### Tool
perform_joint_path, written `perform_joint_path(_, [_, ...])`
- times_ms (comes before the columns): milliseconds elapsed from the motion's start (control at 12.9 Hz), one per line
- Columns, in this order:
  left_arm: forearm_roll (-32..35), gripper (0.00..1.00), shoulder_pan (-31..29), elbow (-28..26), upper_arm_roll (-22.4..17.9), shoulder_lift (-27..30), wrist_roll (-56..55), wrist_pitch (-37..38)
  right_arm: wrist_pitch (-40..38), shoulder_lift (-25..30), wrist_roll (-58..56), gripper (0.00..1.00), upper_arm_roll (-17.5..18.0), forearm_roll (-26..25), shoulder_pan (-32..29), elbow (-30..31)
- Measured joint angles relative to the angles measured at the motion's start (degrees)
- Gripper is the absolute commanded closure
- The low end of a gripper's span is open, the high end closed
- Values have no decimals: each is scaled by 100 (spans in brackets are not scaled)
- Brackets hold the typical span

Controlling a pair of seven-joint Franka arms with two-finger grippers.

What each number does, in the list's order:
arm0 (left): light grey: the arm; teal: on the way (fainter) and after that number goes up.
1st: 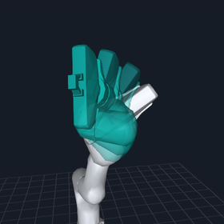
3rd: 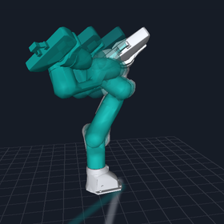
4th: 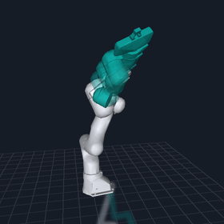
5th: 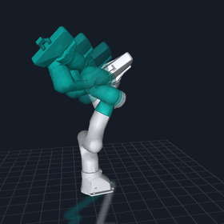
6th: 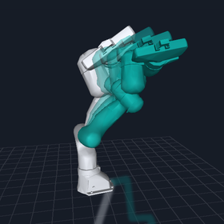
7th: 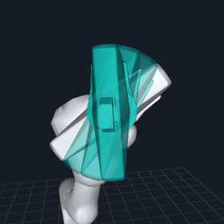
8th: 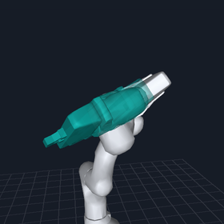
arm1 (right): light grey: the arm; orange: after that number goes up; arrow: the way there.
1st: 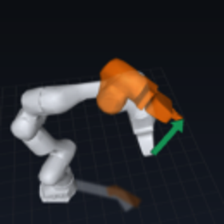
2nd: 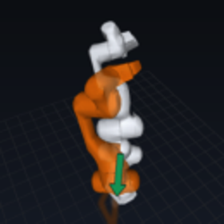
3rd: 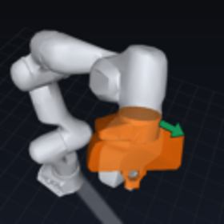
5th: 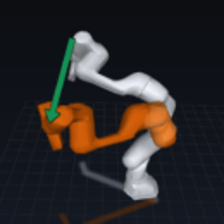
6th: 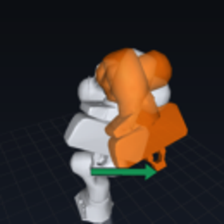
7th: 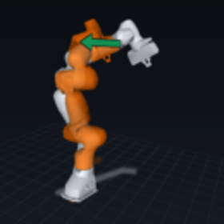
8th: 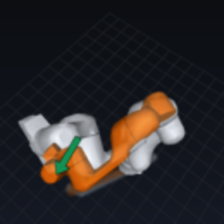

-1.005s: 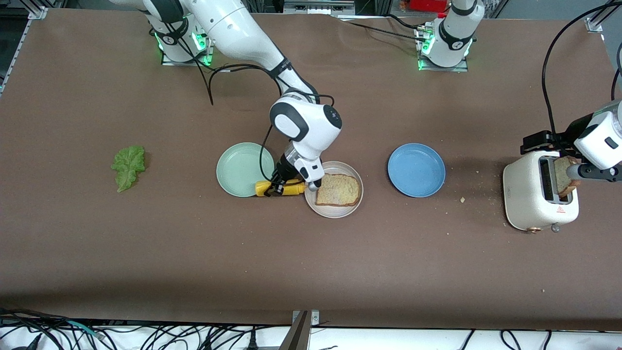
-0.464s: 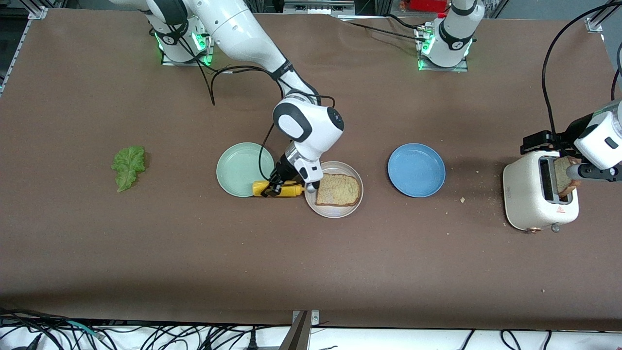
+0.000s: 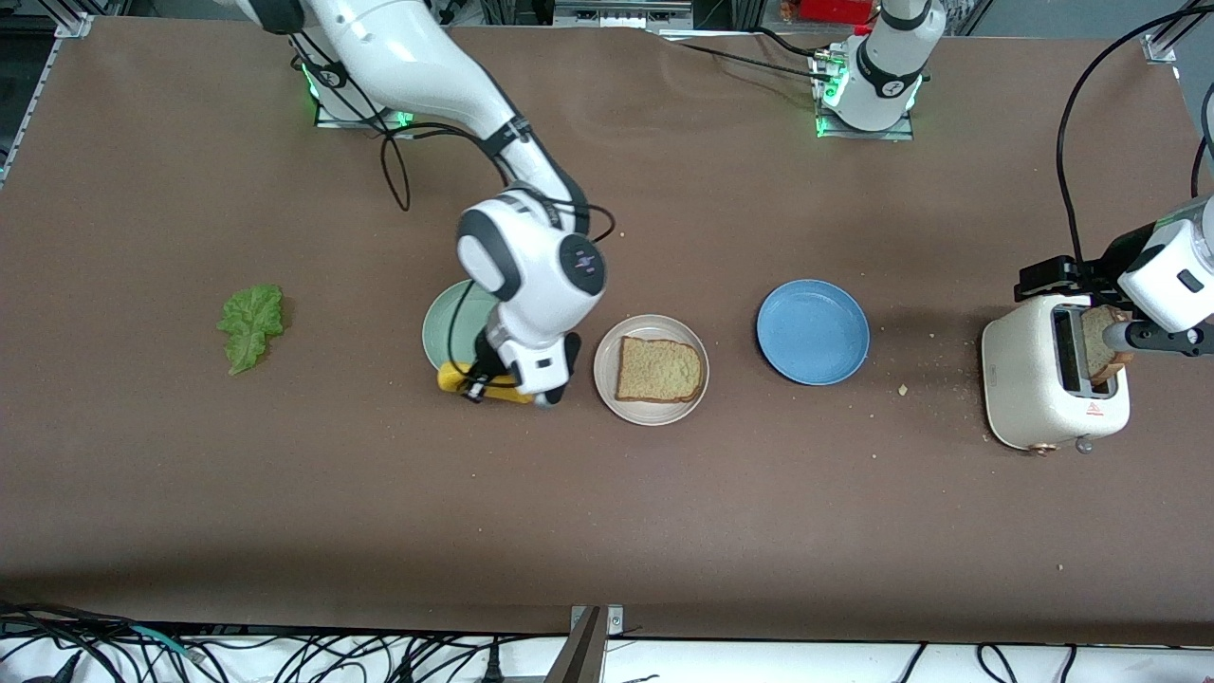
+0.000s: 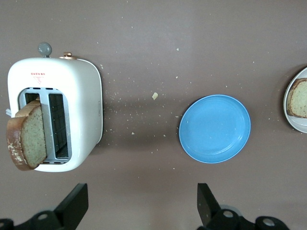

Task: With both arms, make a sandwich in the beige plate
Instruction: 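Carry the mustard bottle back beside the lettuce leaf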

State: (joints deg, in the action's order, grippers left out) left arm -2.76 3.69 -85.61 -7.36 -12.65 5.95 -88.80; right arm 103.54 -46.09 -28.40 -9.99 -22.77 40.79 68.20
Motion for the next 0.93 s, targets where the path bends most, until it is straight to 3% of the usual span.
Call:
perform_joint_path(309, [139, 0, -285, -35, -12, -91, -5, -107, 435, 729, -1566, 100, -31, 1674, -1109, 607])
perform_joint_path(696, [475, 0, -516, -174, -9, -212, 65, -351, 2123, 2048, -4002, 100, -44, 3779, -2300, 3163])
perform_joint_path(928, [508, 0, -637, -205, -10, -227, 385, -449, 2323, 2528, -5992, 100, -159, 5591, -2777, 4276])
